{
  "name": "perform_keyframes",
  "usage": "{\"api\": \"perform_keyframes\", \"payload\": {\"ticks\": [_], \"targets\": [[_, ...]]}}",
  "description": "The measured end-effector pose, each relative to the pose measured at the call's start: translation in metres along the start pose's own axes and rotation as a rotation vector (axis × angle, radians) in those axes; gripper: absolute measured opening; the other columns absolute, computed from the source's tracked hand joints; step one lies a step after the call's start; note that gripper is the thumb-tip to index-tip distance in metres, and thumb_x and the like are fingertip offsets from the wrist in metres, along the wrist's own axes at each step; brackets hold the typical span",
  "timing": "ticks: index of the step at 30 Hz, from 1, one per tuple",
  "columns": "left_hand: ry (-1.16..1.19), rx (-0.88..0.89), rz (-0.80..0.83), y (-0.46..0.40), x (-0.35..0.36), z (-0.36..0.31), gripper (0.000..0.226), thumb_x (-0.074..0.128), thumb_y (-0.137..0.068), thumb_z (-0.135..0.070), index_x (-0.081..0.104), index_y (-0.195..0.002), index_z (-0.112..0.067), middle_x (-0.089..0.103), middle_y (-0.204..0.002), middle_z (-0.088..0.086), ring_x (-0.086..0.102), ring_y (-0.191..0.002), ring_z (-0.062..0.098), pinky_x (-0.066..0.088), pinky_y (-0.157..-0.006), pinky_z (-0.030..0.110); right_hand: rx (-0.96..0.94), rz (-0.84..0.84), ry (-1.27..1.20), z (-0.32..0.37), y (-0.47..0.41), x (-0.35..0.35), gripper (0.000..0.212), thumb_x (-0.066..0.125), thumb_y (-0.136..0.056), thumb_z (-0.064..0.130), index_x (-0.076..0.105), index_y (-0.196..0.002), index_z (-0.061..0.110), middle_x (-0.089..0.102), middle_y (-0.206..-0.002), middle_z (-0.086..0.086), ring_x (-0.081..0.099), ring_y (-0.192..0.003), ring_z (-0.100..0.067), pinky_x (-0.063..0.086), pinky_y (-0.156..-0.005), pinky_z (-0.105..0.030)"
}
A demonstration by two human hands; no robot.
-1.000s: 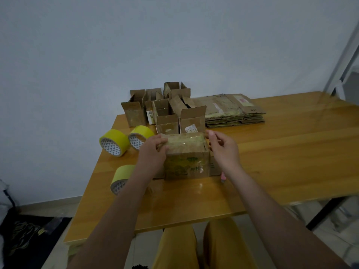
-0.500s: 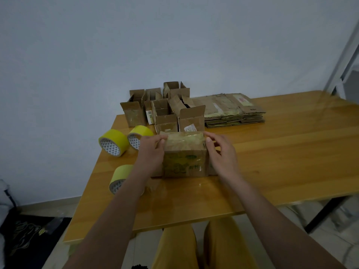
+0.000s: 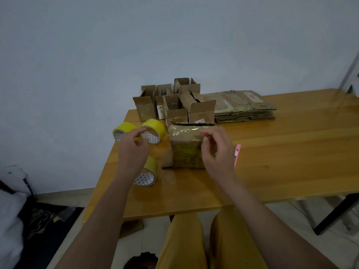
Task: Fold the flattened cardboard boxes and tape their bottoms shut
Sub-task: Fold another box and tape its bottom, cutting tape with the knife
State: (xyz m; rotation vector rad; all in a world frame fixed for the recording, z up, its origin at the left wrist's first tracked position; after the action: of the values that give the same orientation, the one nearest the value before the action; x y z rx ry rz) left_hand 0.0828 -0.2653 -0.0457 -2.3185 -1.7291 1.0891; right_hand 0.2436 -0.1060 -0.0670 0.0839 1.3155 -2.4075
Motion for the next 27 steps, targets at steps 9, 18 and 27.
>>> {"api": "perform_keyframes", "payload": {"ticks": [9, 18, 27], "targets": [[-0.017, -0.483, 0.161, 0.048, -0.017, 0.088, 0.096, 0.081, -0.074, -0.04, 0.03, -0.149, -0.009, 0.049, -0.138, 0.012, 0.052, -0.121, 0.032, 0.048, -0.096, 0.046, 0.095, 0.505, -0.078, 0.015, 0.062, 0.067, 0.026, 0.054, -0.095, 0.005, 0.067, -0.117, 0.01, 0.067, -0.105, 0.0, 0.062, -0.094, -0.007, 0.047, -0.078, -0.01], [-0.108, -0.442, 0.1, 0.058, 0.0, 0.091, 0.025, 0.049, -0.1, -0.032, 0.052, -0.089, -0.01, 0.055, -0.083, 0.004, 0.055, -0.085, 0.027, 0.035, -0.062, 0.032, 0.328, 0.746, -0.015, 0.0, 0.078, 0.095, 0.036, 0.05, -0.098, 0.007, 0.06, -0.132, 0.012, 0.057, -0.136, 0.001, 0.051, -0.125, -0.014, 0.035, -0.103, -0.014], [0.367, -0.596, 0.092, 0.068, 0.001, 0.094, 0.019, 0.055, -0.098, -0.015, 0.061, -0.116, -0.013, 0.064, -0.112, 0.002, 0.059, -0.102, 0.018, 0.048, -0.079, 0.028, 0.39, 0.735, -0.114, -0.004, 0.079, 0.092, 0.037, 0.047, -0.098, 0.004, 0.065, -0.128, 0.016, 0.062, -0.132, 0.006, 0.052, -0.126, -0.006, 0.042, -0.108, -0.028]]}}
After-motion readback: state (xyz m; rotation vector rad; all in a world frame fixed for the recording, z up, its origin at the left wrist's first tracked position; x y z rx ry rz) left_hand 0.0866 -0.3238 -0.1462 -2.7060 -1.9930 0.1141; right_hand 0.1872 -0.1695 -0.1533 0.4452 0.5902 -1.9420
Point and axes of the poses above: each hand's wrist, its own y-axis away from the middle knuckle, its own x-axis out of the palm, z = x × y, the point moved 4 cm from there along -y, towards the middle knuckle
